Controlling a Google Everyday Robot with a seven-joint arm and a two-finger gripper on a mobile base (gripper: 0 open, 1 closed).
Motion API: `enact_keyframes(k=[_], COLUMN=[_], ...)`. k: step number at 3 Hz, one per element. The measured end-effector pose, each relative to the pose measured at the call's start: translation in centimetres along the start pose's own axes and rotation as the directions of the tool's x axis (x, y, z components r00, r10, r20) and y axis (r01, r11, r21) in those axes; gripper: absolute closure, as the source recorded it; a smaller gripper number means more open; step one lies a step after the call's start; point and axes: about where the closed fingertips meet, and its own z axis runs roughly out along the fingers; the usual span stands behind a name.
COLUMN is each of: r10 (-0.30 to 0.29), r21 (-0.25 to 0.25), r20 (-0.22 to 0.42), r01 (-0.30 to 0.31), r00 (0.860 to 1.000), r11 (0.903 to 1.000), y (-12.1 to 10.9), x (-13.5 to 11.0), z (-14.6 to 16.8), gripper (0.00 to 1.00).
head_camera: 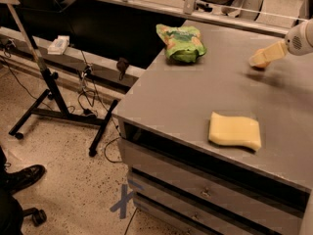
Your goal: Move orange near sponge
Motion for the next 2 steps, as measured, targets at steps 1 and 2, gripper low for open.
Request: enact_keyframes(k=[1, 2], r10=[-0.017, -0.026], r21=[-0.031, -0.059], r20=[-0.02, -0.034], r01=[0.016, 0.024], r00=[1.0, 0.999], r11=[0.9994, 0.998], y=[1.0, 2.0], x=[0.4, 0.6], z=[1.0, 1.4], gripper=[0.18, 0.41])
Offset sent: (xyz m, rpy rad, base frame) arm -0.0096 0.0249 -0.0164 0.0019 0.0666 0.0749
